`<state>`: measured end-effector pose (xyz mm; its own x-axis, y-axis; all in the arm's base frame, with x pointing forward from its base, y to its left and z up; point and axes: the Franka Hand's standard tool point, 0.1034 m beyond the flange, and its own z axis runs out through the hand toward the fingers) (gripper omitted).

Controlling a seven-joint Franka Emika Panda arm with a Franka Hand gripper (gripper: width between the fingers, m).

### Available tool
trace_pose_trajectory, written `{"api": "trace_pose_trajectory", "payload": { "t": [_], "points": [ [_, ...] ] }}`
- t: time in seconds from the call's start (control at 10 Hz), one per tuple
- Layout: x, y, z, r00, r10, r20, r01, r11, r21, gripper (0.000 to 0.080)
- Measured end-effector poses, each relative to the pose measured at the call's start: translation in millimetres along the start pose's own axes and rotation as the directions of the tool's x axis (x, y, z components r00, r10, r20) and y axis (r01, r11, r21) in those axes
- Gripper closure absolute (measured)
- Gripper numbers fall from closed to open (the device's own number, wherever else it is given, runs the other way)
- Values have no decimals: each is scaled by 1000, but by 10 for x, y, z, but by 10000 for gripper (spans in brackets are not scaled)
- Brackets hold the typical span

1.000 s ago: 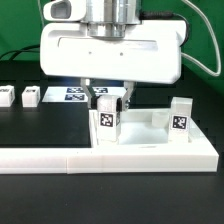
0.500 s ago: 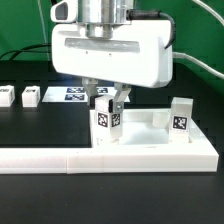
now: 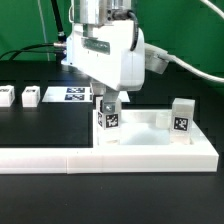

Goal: Assemble square table

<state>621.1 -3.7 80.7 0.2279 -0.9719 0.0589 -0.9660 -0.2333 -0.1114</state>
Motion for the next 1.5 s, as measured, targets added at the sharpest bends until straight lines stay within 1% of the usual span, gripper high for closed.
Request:
{"api": "trace_pose_trajectory", "payload": {
  "t": [0.2,0.3,0.4,0.5,0.6,0.7,0.9,1.3,1.4,1.5],
  "points": [
    [-4,2,3,1000,3,1,-3,1000,0,509],
    [-7,2,3,1000,-8,1,8,1000,0,304],
    [-19,0,4,992,-123,1,123,992,0,194],
    [-27,-18,0,987,-160,-2,160,987,9,194],
    [-22,-36,-5,974,-225,-11,225,974,20,158],
    [-20,-47,-4,939,-344,-23,345,938,29,158],
    [-48,-56,2,855,-518,-34,519,854,30,151],
    [-102,-79,-2,691,-722,-43,723,690,25,150],
    [-109,-79,1,616,-786,-47,788,616,21,150],
    [-134,-85,2,567,-822,-48,824,567,20,150]
  ]
}}
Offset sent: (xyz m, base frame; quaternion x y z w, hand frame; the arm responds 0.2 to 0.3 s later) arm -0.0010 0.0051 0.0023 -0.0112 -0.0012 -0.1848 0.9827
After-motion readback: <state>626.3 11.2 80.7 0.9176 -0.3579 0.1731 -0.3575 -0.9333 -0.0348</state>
